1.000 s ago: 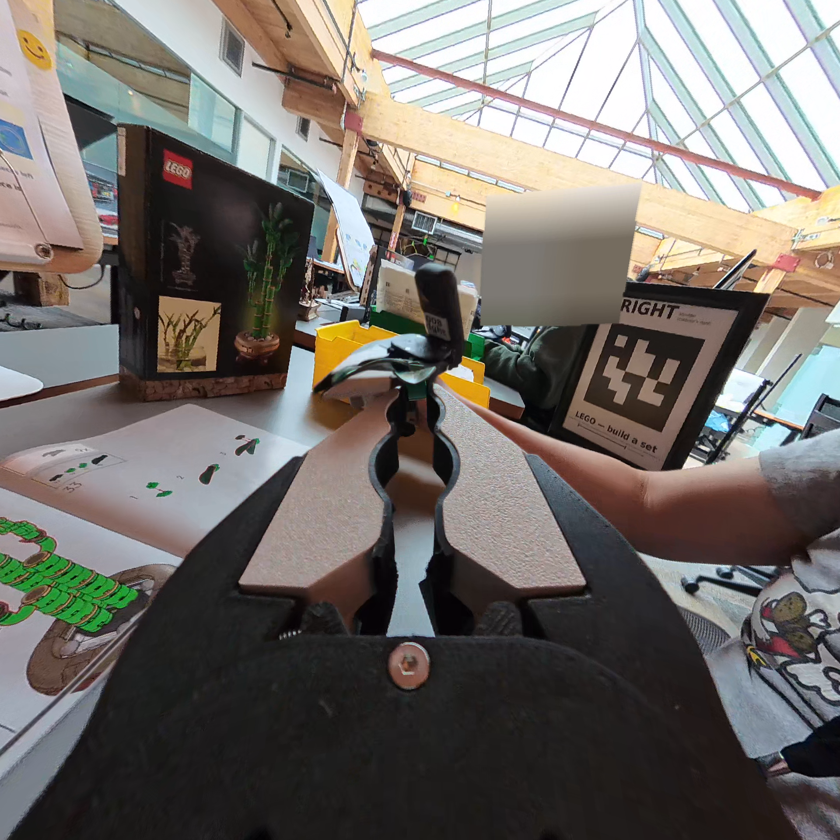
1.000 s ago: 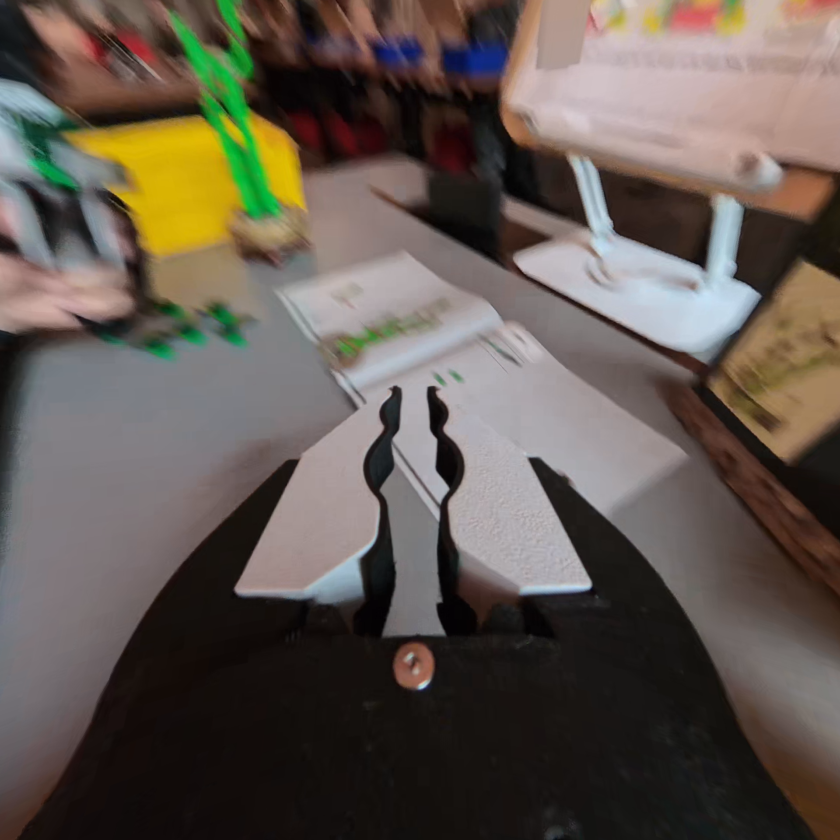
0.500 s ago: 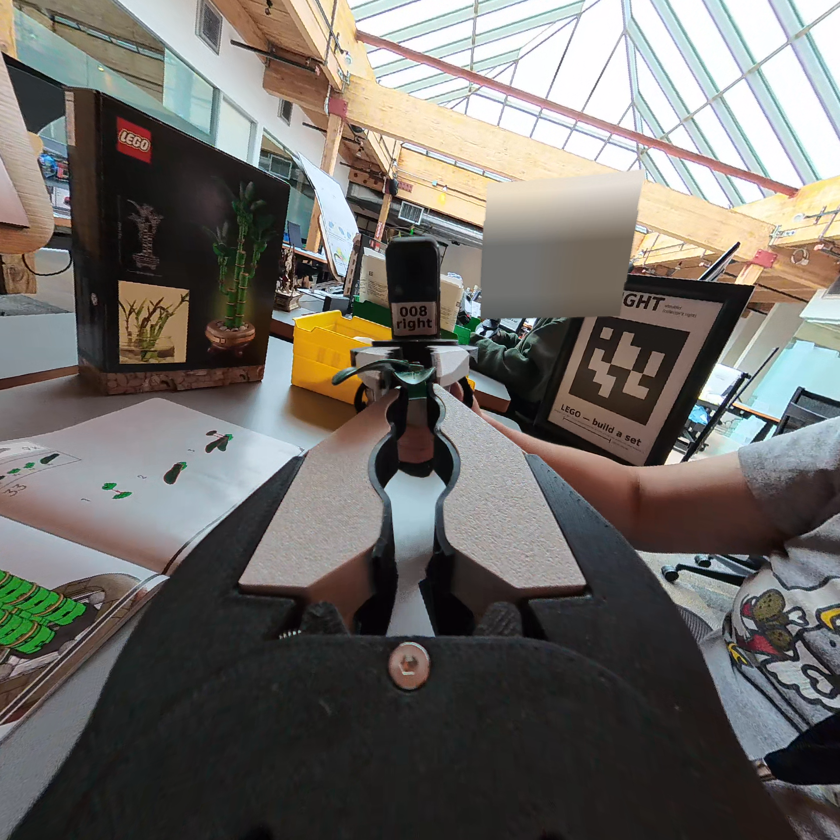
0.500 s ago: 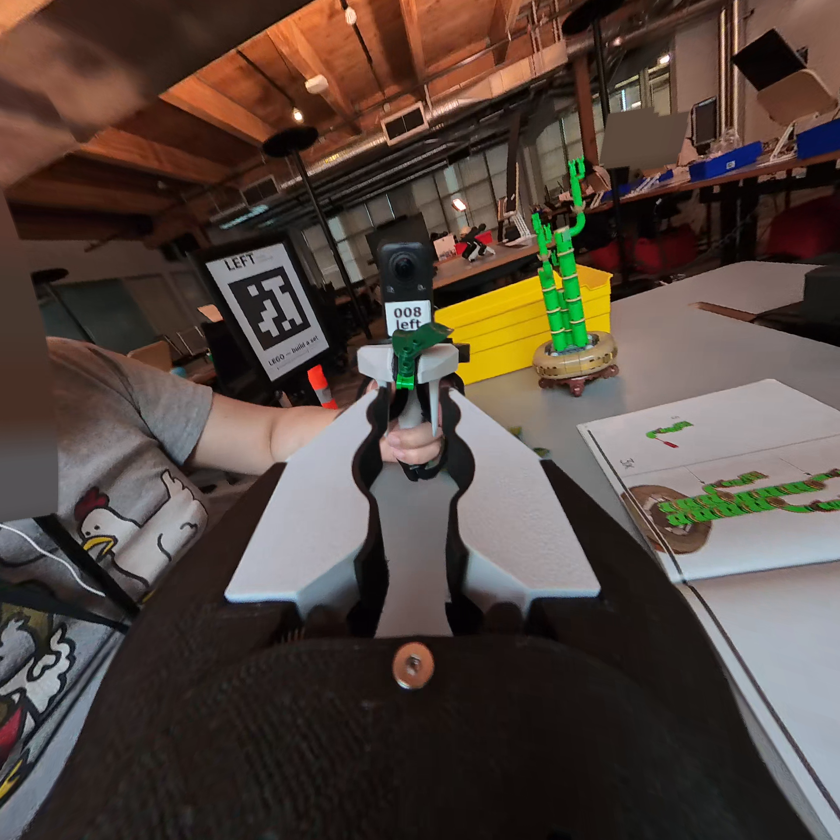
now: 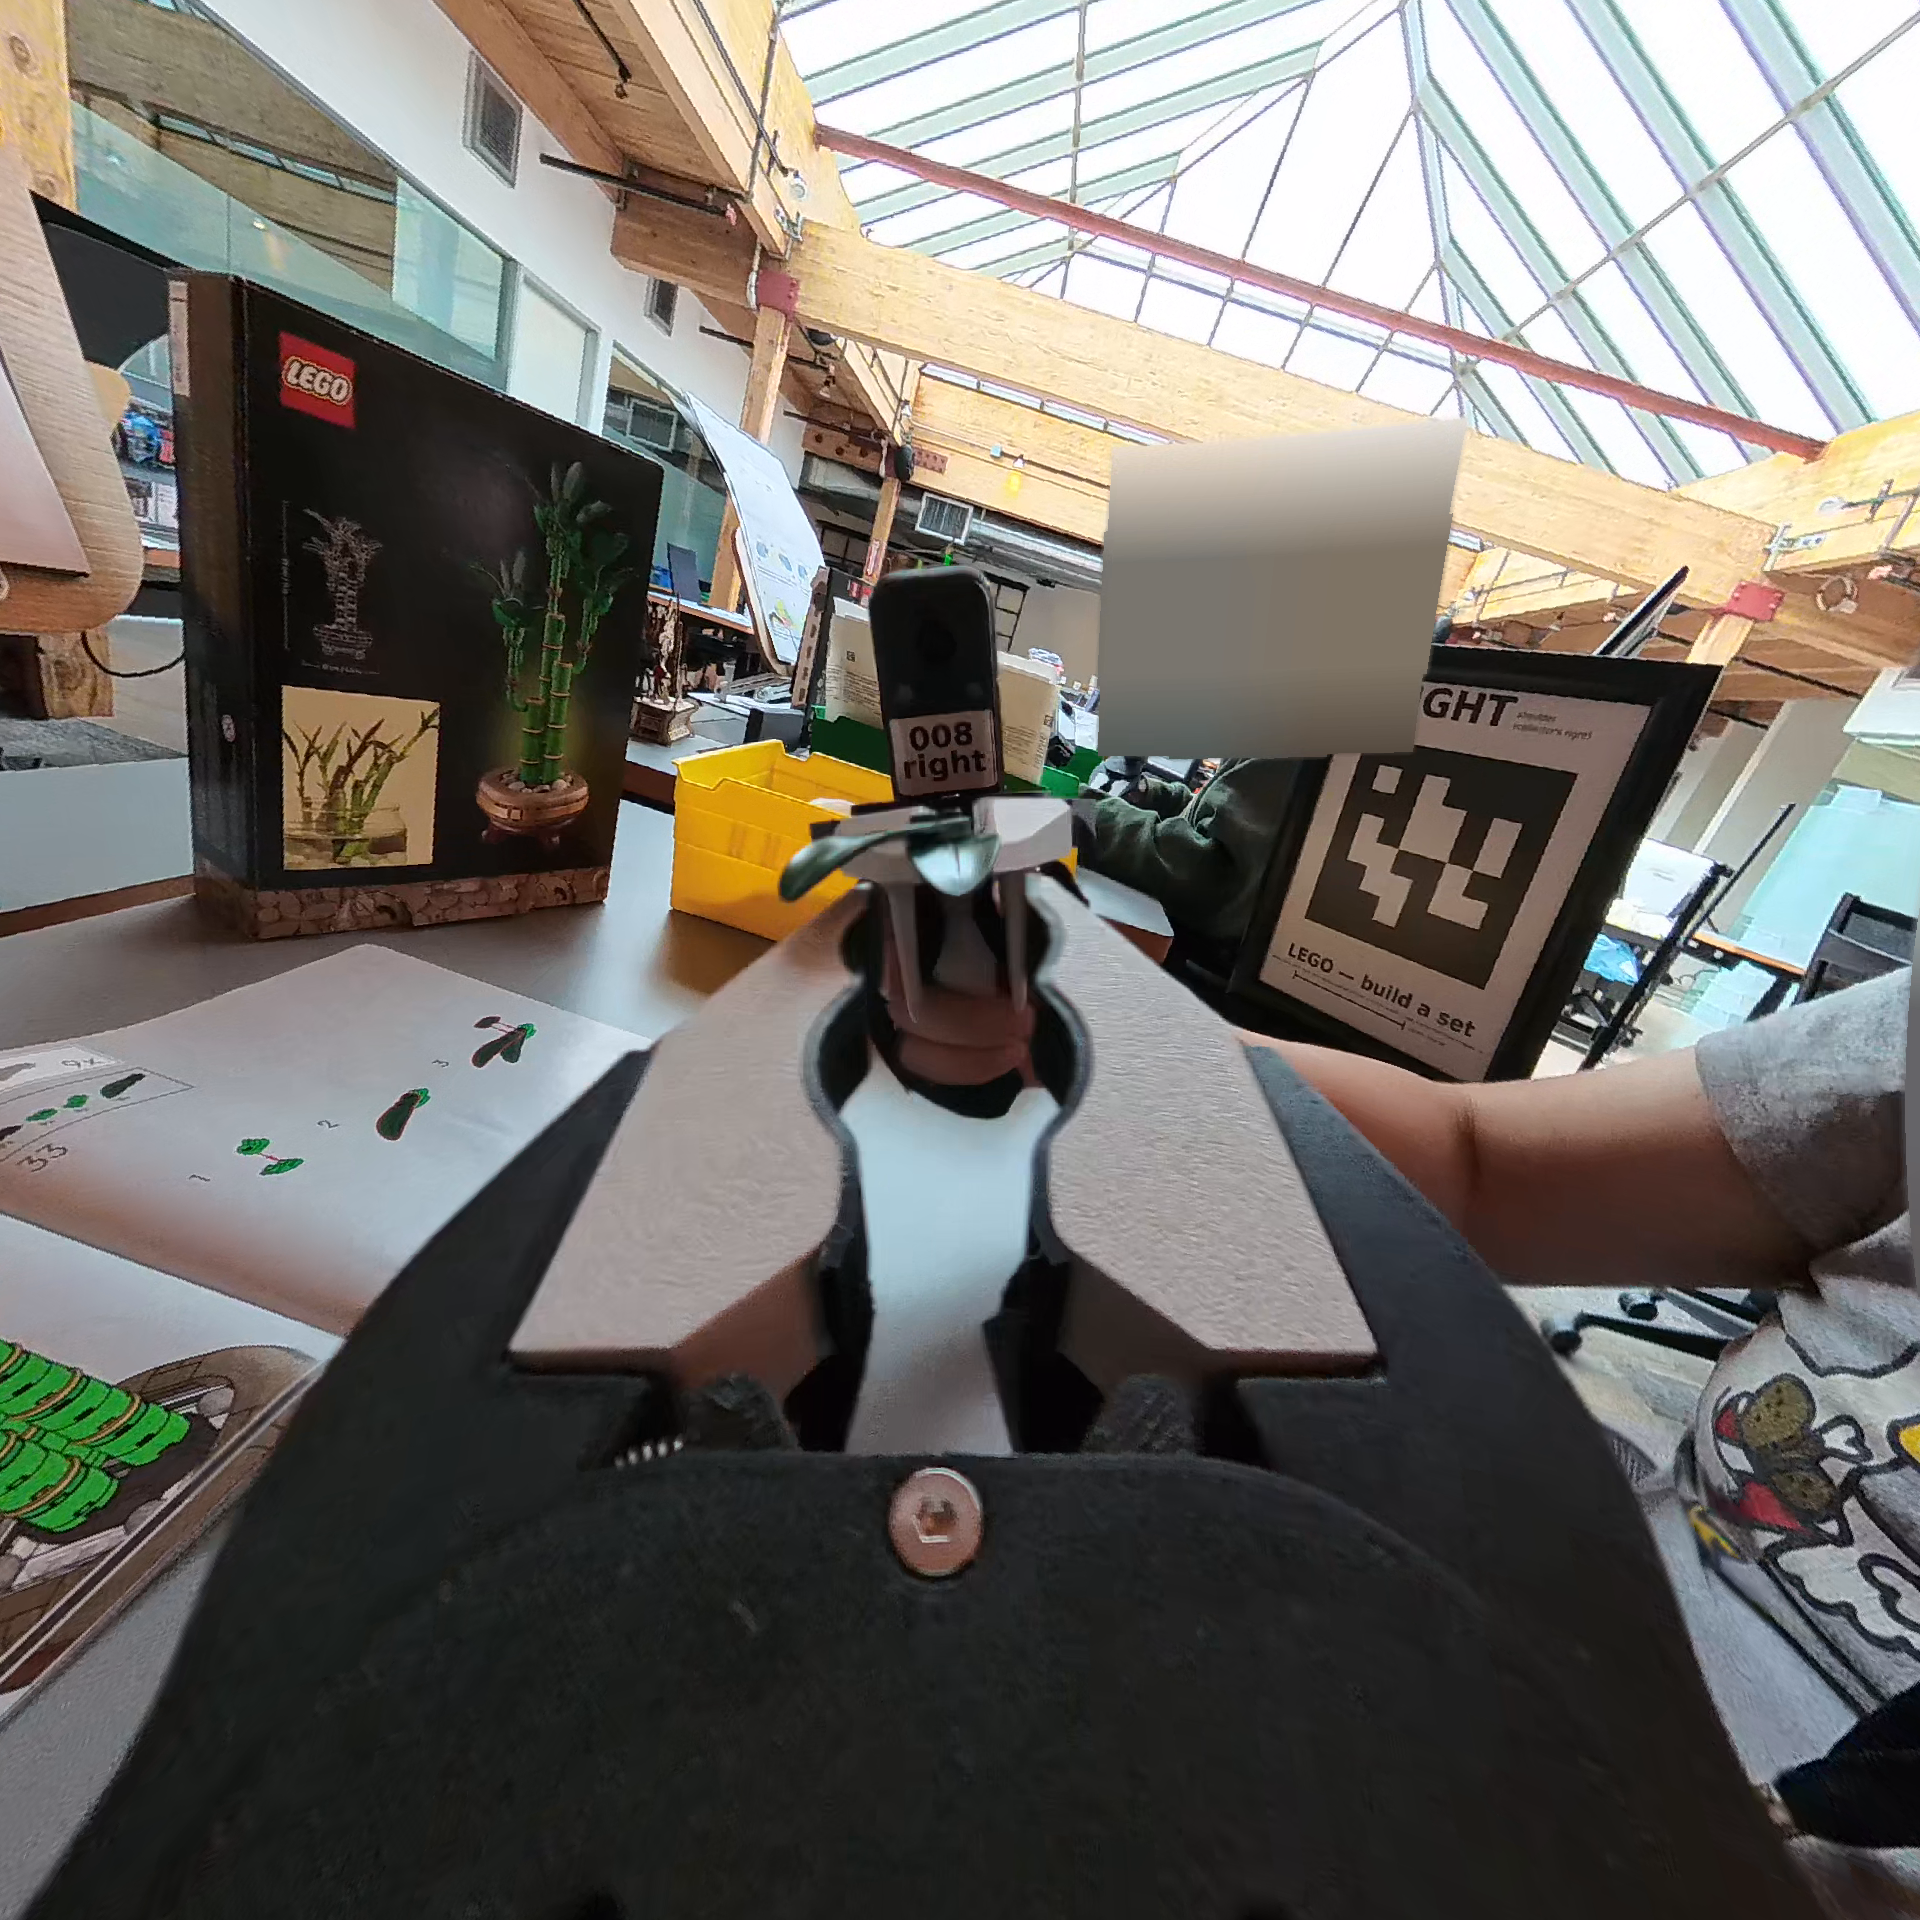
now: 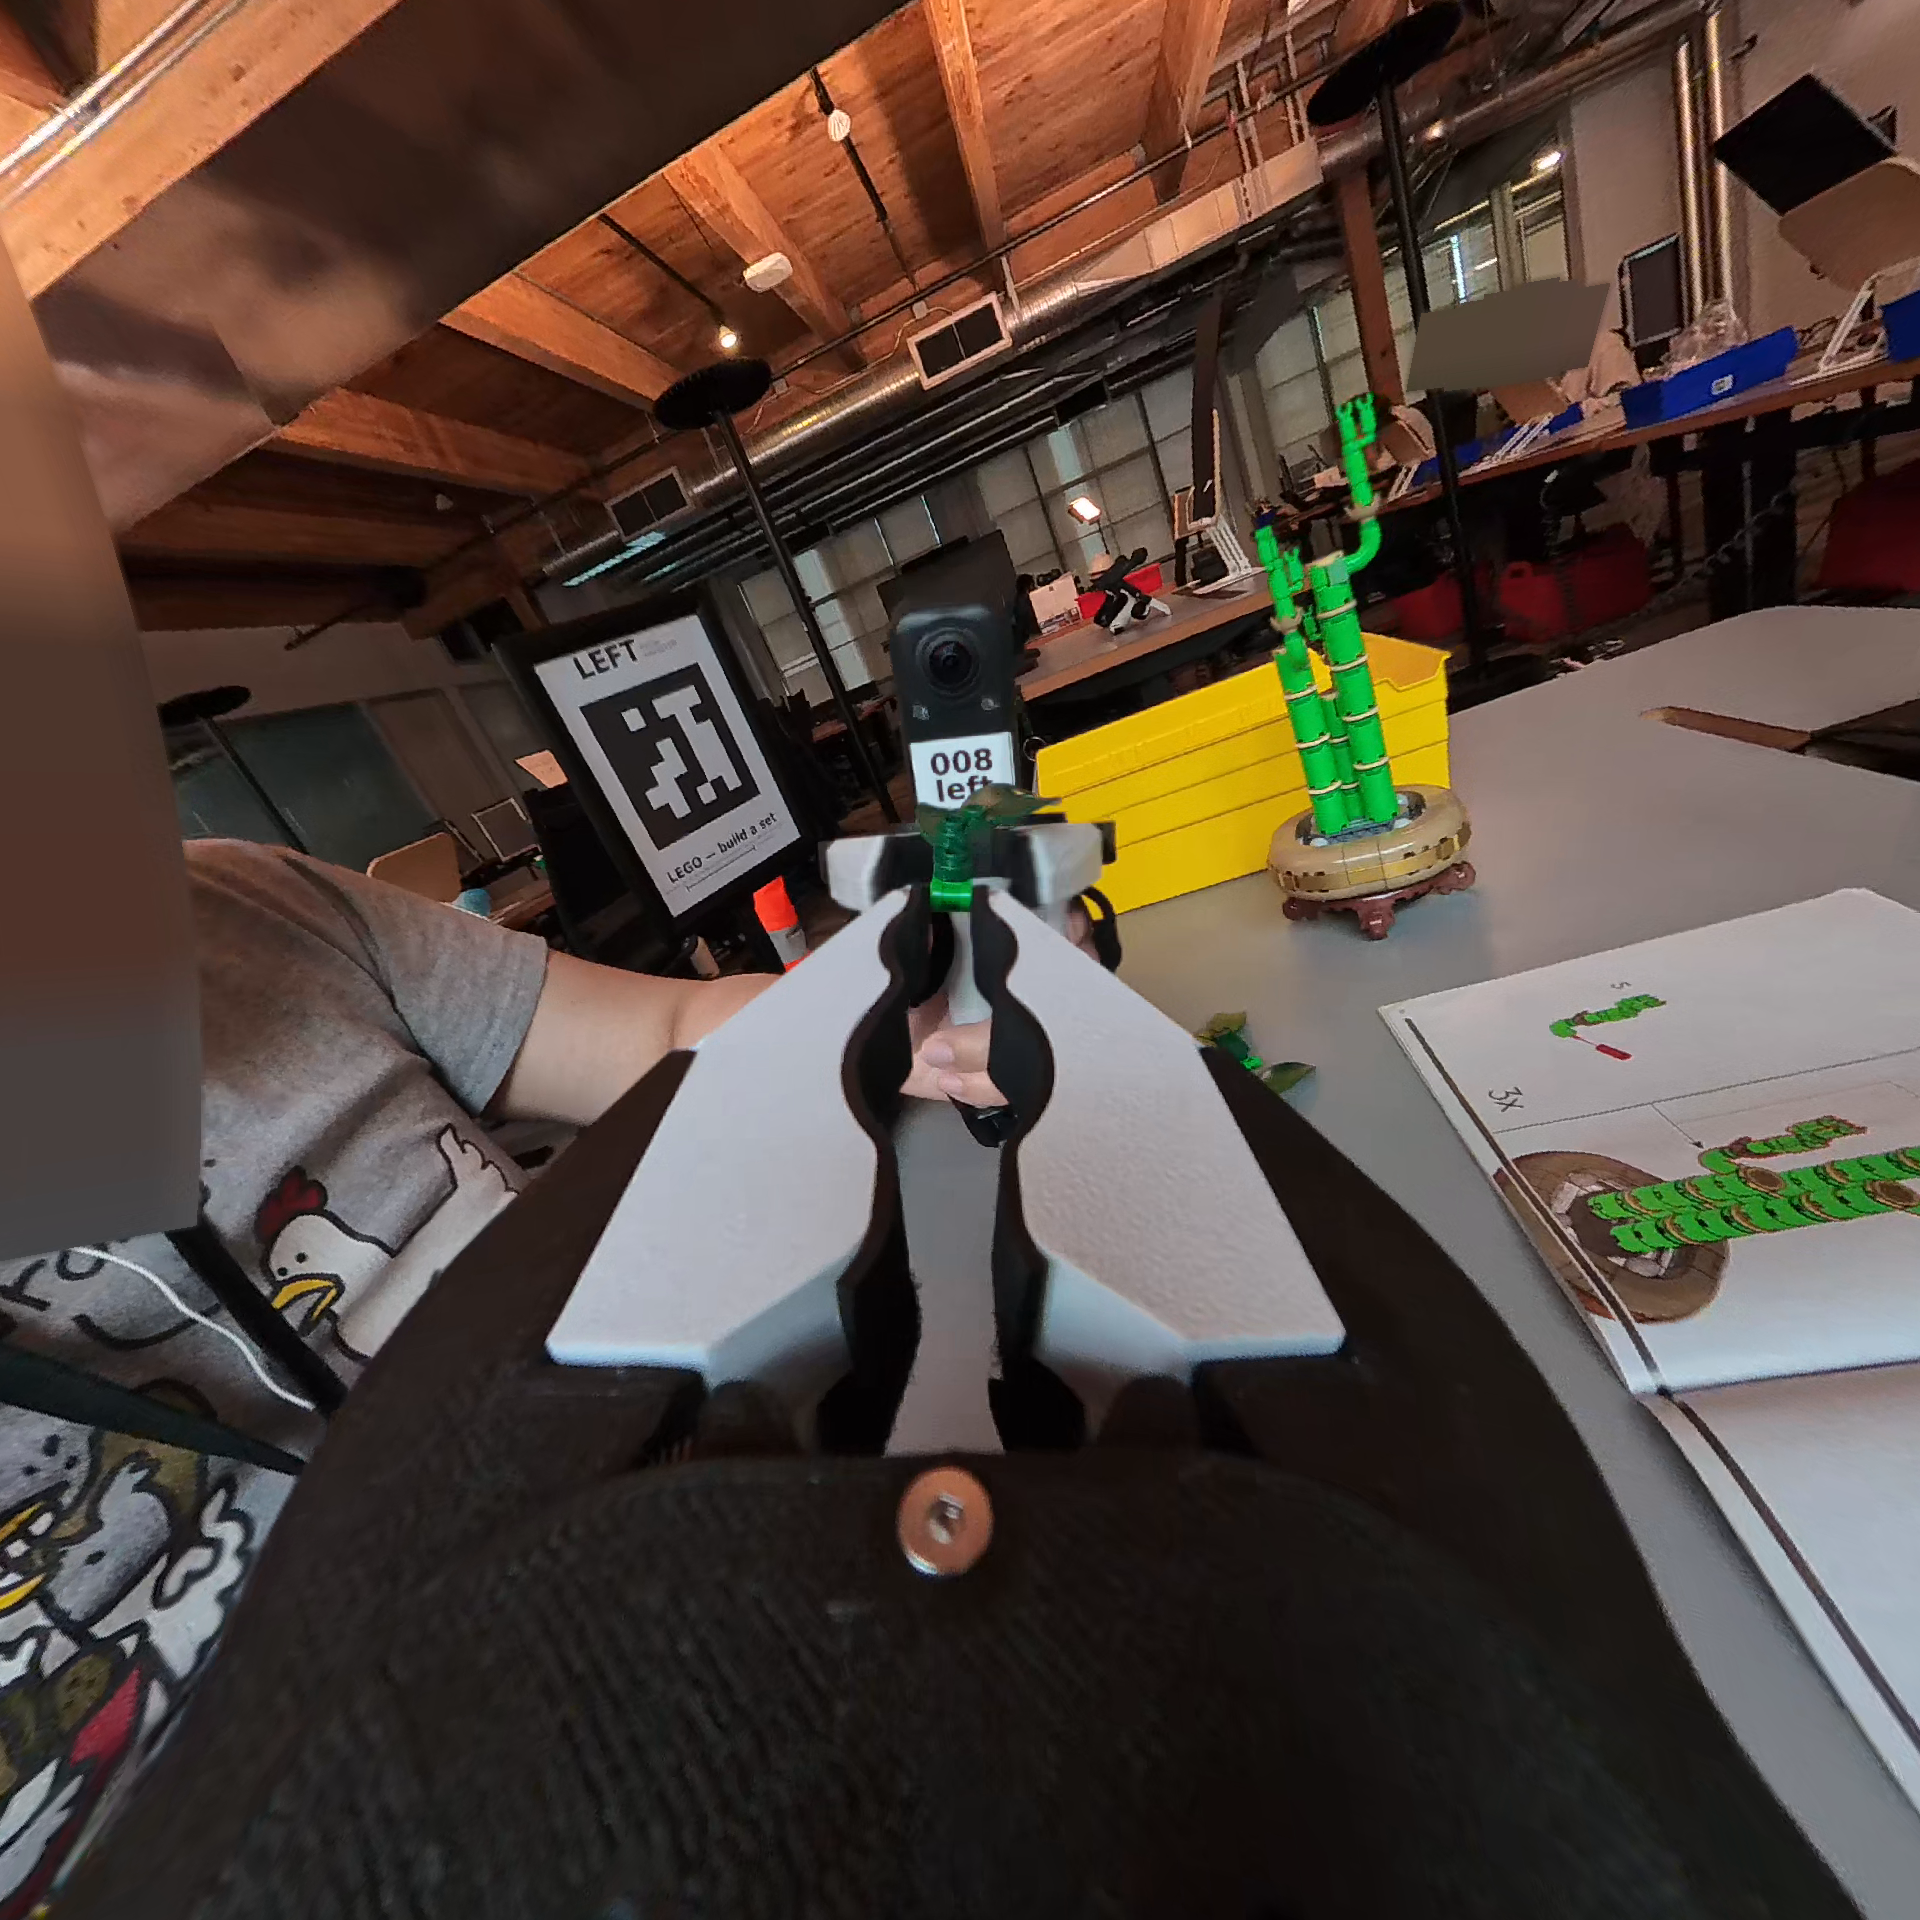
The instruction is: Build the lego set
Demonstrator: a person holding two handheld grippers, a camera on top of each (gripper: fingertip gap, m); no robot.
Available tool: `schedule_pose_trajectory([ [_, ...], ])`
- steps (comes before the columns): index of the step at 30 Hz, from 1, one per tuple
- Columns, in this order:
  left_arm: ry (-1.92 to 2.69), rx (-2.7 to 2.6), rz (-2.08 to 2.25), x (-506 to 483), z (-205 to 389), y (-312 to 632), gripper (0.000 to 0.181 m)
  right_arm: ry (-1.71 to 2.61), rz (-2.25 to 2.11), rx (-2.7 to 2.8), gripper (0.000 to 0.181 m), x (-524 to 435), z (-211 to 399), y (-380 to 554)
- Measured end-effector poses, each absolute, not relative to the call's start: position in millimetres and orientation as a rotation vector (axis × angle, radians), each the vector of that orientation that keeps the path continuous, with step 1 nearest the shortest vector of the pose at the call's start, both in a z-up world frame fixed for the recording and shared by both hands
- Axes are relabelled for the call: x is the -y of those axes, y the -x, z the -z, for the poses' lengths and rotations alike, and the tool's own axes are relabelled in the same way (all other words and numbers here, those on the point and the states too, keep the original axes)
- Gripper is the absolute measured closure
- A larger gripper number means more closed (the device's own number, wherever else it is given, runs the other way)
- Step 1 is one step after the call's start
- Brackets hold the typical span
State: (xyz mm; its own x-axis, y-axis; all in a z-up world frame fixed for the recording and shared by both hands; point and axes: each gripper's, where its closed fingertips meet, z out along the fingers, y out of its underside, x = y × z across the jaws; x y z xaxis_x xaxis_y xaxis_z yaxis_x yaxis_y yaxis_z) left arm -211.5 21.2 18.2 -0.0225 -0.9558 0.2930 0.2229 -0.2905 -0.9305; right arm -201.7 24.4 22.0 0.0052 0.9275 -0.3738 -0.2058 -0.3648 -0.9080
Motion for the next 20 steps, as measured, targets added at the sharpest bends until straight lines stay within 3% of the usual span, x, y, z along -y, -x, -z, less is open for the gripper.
schedule_pose_trajectory([
  [2,1.294,-0.883,1.523,-21.8,-14.0,208.7,0.142,1.374,-1.454,0.801,0.176,-34.2,-25.2,179.1],
  [7,1.354,-0.94,1.557,-18.2,-1.6,202.9,0.151,1.477,-1.174,0.646,0.176,-72.9,-11.3,77.3],
  [10,1.382,-0.964,1.572,-16.7,6.2,199.2,0.154,1.505,-1.253,0.543,0.176,-78.8,4.5,38.0],
  [20,1.41,-1.066,1.499,-11.6,21.0,193.0,0.158,1.695,-1.215,0.597,0.176,-86.8,48.3,42.9],
])
